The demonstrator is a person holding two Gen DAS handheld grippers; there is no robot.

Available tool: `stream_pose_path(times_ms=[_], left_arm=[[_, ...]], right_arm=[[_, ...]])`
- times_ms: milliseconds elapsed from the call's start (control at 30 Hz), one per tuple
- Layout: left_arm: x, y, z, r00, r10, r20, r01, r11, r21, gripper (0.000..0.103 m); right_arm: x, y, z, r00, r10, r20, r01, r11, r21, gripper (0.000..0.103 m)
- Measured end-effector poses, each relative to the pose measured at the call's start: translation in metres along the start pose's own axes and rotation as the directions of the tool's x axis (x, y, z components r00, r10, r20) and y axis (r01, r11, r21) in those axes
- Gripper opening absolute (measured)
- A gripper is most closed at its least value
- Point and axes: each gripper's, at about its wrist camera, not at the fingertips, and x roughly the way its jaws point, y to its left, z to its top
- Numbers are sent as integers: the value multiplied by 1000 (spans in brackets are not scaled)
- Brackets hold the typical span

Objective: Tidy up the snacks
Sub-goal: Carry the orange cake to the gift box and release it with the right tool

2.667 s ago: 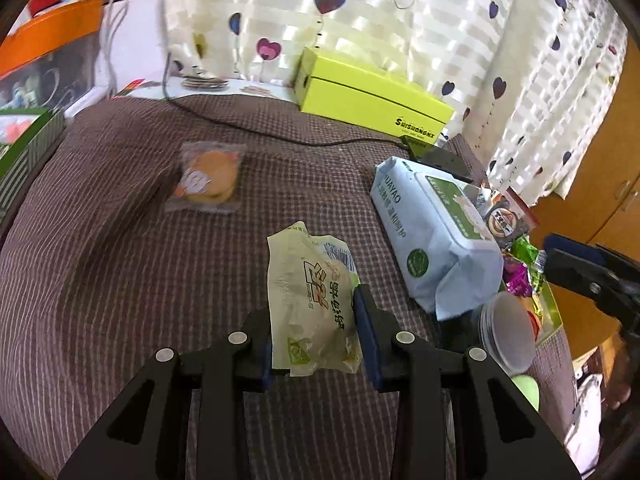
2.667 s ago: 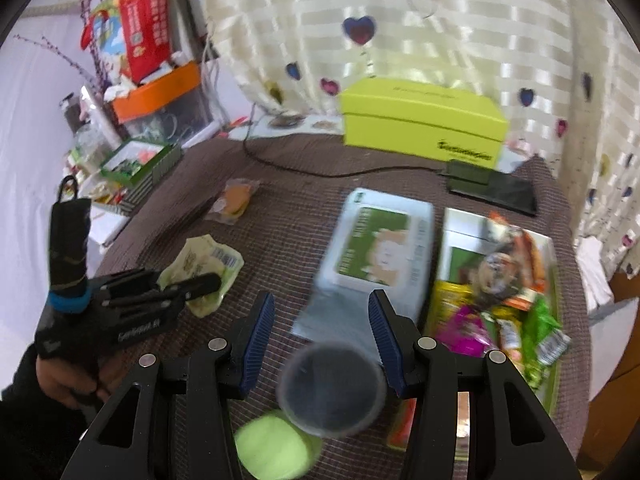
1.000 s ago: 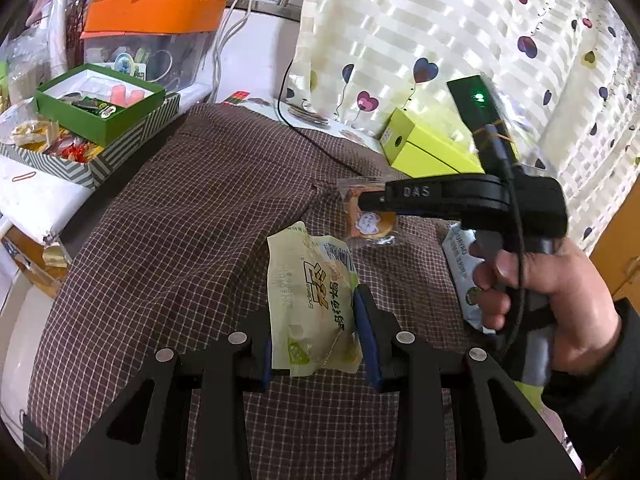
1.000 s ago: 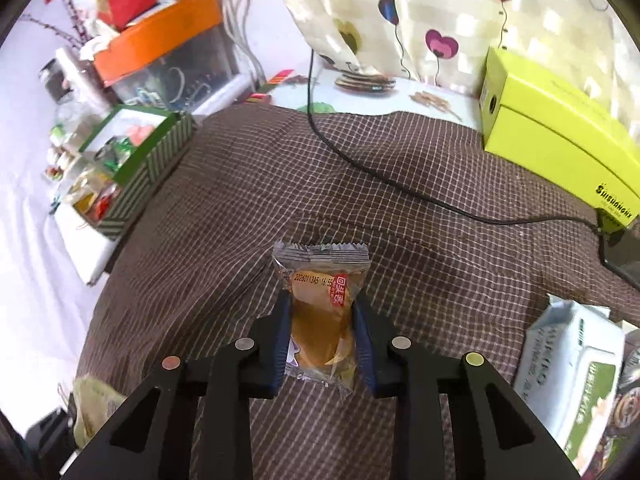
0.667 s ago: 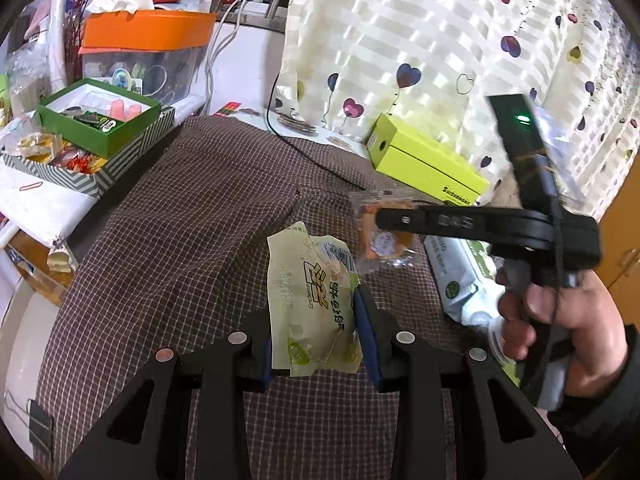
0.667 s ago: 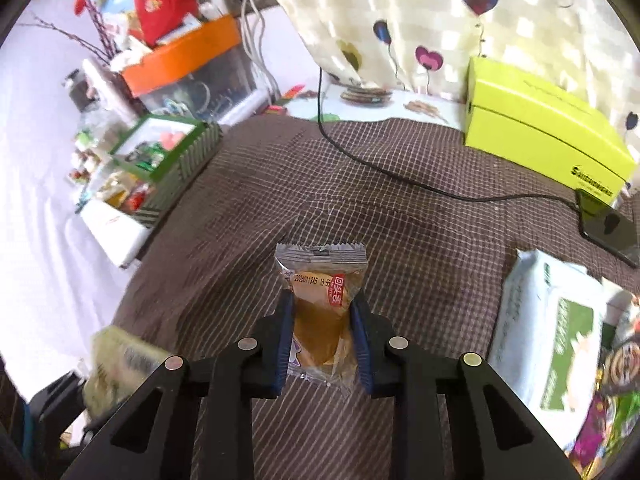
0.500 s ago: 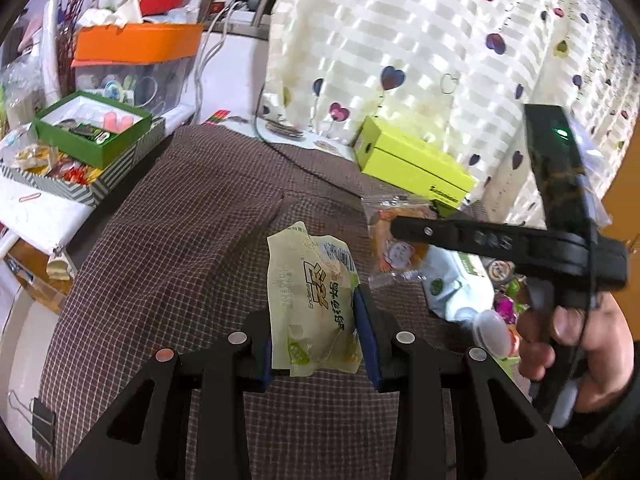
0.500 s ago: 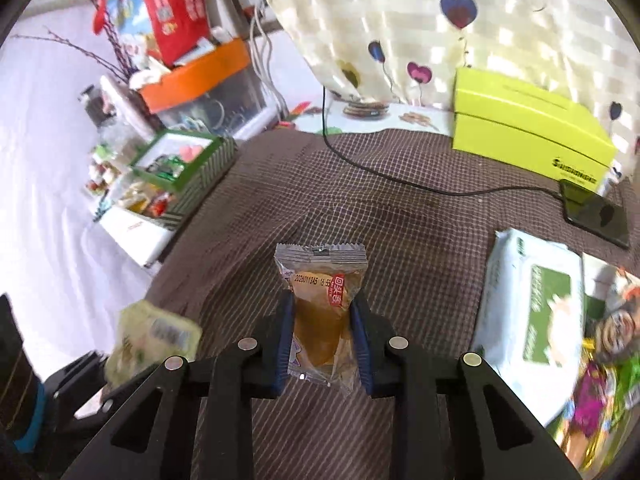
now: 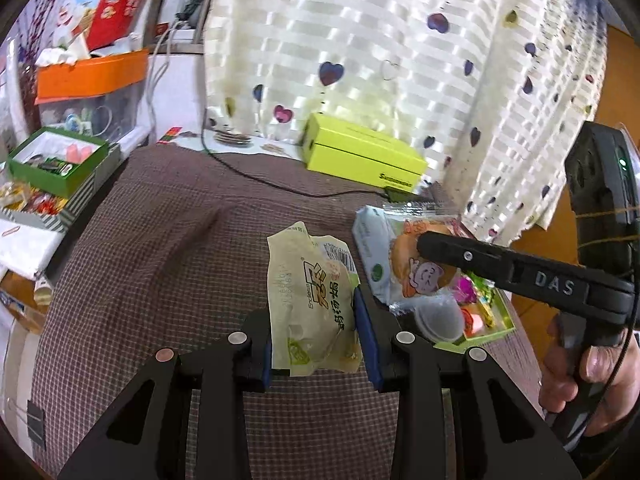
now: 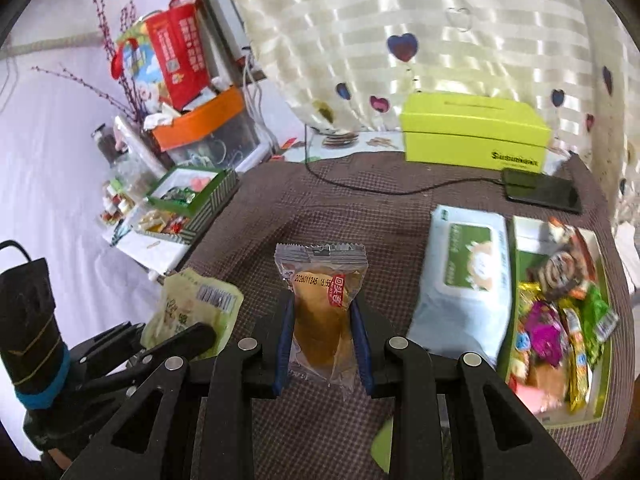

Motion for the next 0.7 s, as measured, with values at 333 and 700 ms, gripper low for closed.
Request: stream_pose_path(times_ms=[333,700], left_arm=[[7,-38,-2,999,-27,-31,29,998,61,35],[17,-66,-5,997,-52,-64,59,993,107,35]], right_arm=[[-38,-28,-24,999,-10,36,8,998,58,26],[-67,-63,-41,997,-41,69,32,991,128,26]])
